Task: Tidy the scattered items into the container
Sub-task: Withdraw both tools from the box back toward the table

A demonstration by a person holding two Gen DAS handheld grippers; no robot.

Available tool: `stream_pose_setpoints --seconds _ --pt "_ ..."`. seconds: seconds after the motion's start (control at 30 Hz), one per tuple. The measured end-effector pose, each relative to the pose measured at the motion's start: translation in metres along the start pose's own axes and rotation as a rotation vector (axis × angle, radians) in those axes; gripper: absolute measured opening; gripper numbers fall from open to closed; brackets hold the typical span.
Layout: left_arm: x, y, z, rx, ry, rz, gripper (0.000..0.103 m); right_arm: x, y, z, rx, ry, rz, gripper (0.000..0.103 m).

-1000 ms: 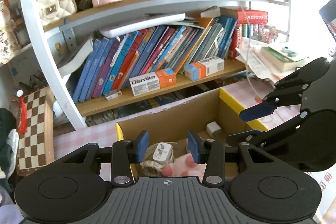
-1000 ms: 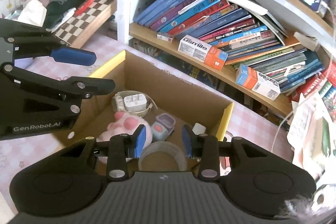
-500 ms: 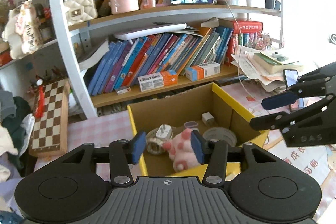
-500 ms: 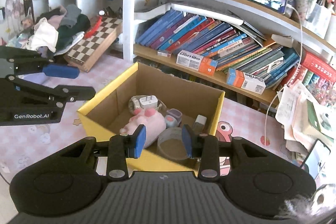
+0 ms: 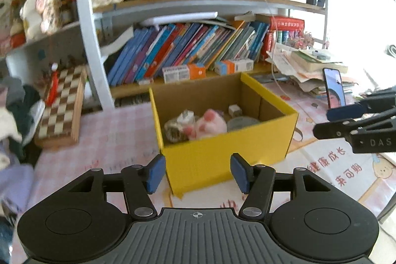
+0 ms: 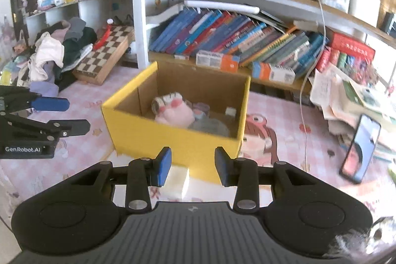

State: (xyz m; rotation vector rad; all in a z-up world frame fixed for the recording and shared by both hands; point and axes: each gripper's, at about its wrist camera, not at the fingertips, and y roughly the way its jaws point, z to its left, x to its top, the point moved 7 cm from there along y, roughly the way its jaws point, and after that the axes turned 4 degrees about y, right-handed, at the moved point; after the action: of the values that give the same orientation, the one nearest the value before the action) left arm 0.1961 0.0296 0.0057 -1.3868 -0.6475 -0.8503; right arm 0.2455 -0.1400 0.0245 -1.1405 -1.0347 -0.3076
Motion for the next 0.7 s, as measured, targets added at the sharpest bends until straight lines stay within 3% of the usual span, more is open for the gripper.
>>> stream_pose_setpoints --seconds 0.17,0.7 --pt "-0.022 -0.003 -0.003 0.006 -0.050 0.004 0.060 -0.029 0.001 0.000 -0.022 0.059 0.026 0.037" --pt "-0.086 -0.004 -0.032 -0.008 -0.013 0.108 0.071 -0.096 0.009 0.007 -0.066 0.143 0.102 0.044"
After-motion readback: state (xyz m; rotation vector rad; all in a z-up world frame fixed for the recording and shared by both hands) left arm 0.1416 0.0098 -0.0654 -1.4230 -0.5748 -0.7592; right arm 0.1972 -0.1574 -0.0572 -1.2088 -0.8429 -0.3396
